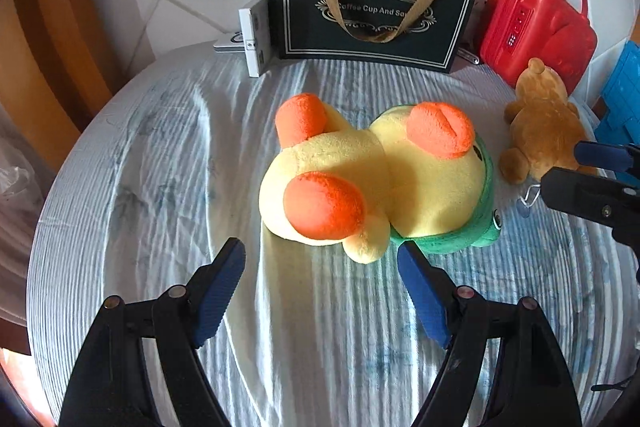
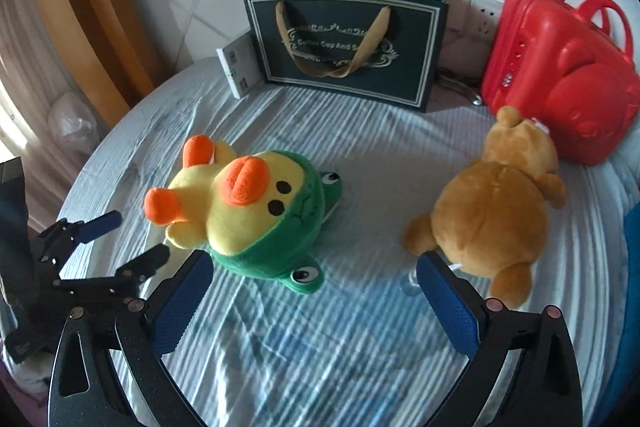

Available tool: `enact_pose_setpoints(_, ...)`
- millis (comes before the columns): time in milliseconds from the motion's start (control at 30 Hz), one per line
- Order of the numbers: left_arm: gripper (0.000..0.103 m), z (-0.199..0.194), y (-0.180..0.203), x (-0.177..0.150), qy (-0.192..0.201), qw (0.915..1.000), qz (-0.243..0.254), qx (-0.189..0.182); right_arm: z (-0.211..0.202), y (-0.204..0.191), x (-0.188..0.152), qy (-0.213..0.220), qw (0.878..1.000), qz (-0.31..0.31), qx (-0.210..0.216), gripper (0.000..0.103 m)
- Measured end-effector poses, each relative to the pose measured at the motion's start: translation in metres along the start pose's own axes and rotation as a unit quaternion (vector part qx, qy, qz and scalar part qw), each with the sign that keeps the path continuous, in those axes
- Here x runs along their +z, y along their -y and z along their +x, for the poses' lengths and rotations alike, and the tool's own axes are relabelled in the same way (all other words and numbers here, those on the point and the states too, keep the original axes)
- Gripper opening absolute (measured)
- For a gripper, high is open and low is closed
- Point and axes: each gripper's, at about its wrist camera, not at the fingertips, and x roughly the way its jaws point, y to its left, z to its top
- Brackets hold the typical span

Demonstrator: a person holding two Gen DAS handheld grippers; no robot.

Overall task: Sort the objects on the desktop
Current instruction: 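Grasp the yellow duck plush with both grippers together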

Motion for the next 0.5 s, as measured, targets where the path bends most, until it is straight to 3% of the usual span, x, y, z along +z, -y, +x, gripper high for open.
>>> enact_pose_setpoints(200,0.078,0.03,-0.007,0.006,-0.022,0.9995,-0.001,-0.024,0.049,-0.01,0.009,-0.045,0.999,0.0,0.013,0.103)
enact_pose_setpoints(500,0.078,0.063,-0.004,0.016,-0.041,0.9989,0.02,0.009,0.09,-0.02,0.016,-0.068,0.996,-0.006,0.053,0.103)
